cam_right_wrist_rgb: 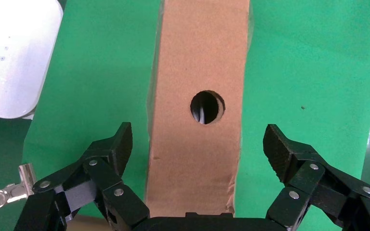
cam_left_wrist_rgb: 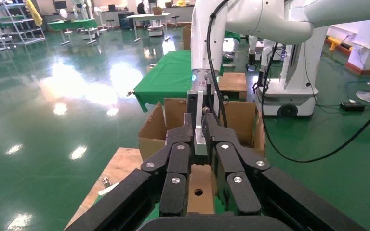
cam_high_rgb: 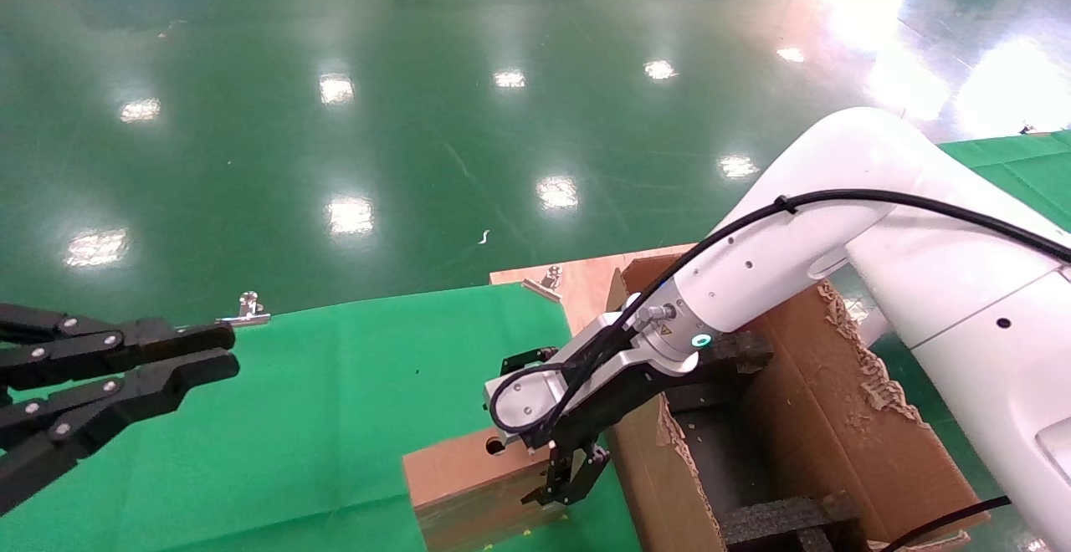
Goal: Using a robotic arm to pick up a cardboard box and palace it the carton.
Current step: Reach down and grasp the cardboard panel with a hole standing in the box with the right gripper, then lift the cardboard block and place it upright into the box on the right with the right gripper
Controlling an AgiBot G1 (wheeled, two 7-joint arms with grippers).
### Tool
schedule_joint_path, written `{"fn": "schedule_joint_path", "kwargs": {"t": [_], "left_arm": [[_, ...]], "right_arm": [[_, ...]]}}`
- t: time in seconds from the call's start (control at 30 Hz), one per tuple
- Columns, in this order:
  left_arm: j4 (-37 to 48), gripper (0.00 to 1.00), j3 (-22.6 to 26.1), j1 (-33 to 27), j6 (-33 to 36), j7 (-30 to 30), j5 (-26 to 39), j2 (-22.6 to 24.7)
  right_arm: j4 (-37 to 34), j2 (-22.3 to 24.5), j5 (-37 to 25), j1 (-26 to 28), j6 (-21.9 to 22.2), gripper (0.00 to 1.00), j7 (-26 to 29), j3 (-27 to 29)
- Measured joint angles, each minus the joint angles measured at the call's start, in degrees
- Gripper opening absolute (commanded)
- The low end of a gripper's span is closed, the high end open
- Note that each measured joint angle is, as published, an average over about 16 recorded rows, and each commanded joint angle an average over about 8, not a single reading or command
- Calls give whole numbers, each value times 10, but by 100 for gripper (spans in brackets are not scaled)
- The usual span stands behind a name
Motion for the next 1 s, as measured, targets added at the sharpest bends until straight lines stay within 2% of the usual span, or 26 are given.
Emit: {"fn": "schedule_joint_path", "kwargs": {"t": [1.0], "left_arm": [[0, 100, 0, 0, 0, 0, 0, 0]], "right_arm": [[1, 3, 6, -4, 1, 0, 1, 5]]}}
